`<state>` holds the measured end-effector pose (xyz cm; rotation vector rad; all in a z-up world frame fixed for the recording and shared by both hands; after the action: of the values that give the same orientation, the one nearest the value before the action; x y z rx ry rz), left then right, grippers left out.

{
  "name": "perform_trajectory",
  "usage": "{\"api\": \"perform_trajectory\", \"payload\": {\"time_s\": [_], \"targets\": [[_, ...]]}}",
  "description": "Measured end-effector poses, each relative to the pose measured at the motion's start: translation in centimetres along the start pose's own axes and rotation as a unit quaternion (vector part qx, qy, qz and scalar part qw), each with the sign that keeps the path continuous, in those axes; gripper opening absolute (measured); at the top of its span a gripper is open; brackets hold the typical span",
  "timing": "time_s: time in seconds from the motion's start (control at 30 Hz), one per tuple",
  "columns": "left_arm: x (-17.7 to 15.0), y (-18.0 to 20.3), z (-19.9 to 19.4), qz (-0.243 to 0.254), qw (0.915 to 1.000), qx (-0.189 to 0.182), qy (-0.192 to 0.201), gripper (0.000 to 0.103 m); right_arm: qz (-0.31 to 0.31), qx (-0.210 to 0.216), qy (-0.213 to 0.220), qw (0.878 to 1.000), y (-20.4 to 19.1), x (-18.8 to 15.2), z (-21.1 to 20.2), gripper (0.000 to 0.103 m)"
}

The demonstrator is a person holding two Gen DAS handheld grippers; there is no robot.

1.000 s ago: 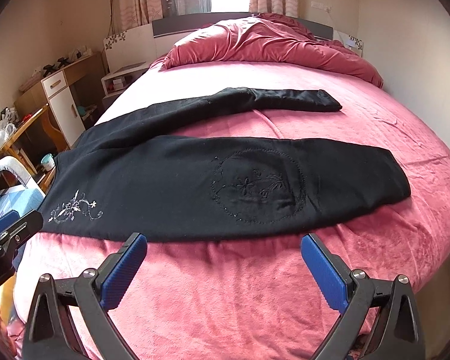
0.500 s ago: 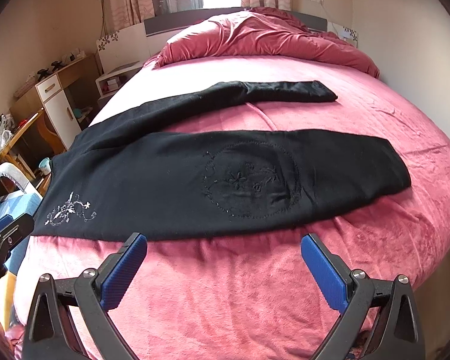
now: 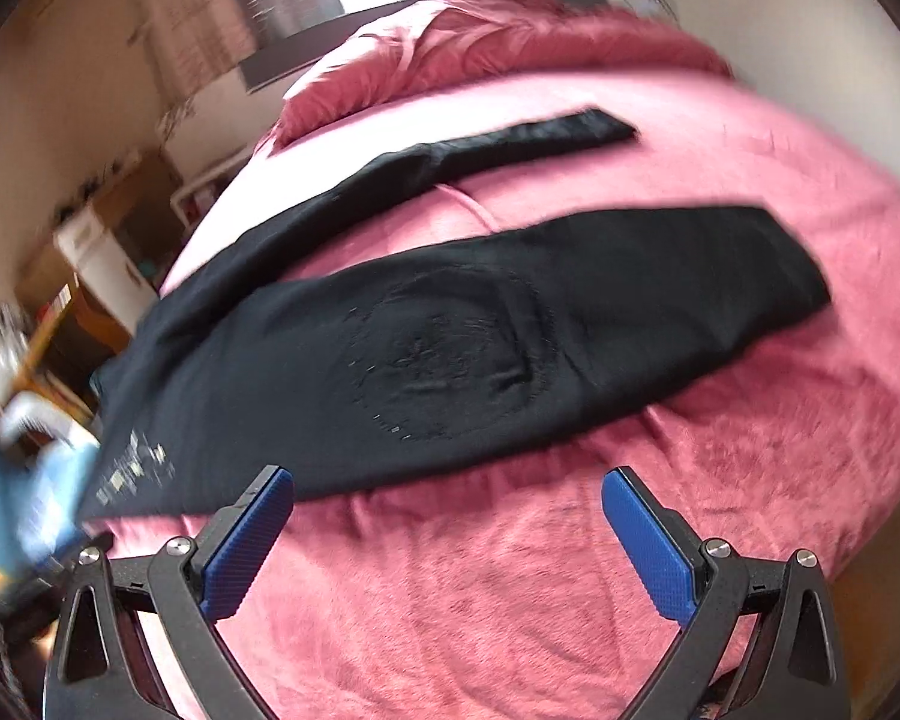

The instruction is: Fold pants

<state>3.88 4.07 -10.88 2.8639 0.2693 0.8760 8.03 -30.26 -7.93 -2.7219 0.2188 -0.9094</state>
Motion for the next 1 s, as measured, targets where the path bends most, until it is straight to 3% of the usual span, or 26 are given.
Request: {"api": "perform_trajectory", "payload": {"time_s": [0.07,0.17,0.23,0.4,0.57,0.67,0.83,1.0], "targets": [[-0.2,-1.5,1.0,-0.026,0.9996,-0.001,-0.013,0.091,0.056,0.014,-0.001,0.998,3.0,0.7,0.1,0.102],[-0.5,-4.5,2.2,-0.065,0.9974,0.007,-0.031,0.095,0.138,0.017,0.008,0.990,8.1,1.9,0.1,0.088],[-0.5,-5.9,2.5,-0.083,0.9960,0.012,-0.031,0.095,0.173,0.016,0.012,0.985,11.0,2.7,0.5,0.072],[-0.5,-8.8,3.1,-0.119,0.9916,0.025,-0.044,0.092,0.249,0.009,0.013,0.968,17.0,4.4,2.7,0.063],[-0.6,-12.0,3.3,-0.187,0.9806,0.018,-0.057,0.068,0.311,0.011,0.019,0.950,20.9,6.3,5.0,0.050],[-0.6,-13.4,3.0,-0.216,0.9745,0.018,-0.057,0.058,0.314,0.002,0.013,0.949,21.0,7.2,6.4,0.037],[0.1,-16.0,3.0,-0.267,0.9623,0.014,-0.052,0.053,0.277,-0.027,0.002,0.961,20.5,8.9,7.2,0.013],[1.4,-17.8,3.7,-0.295,0.9544,0.020,-0.043,0.053,0.245,-0.040,0.000,0.969,20.3,9.6,6.5,0.010]]}}
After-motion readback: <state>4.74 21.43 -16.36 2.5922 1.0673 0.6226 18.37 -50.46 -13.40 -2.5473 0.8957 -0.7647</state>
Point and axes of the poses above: each gripper's, at about its wrist camera, not at the fingertips, and z roughly the way its jaws point, y to its right, x to its top, the point moved 1 cm from there along z, roughly the way its jaws point, and after that the axes turned 3 degrees about x, right-handed, at the moved point
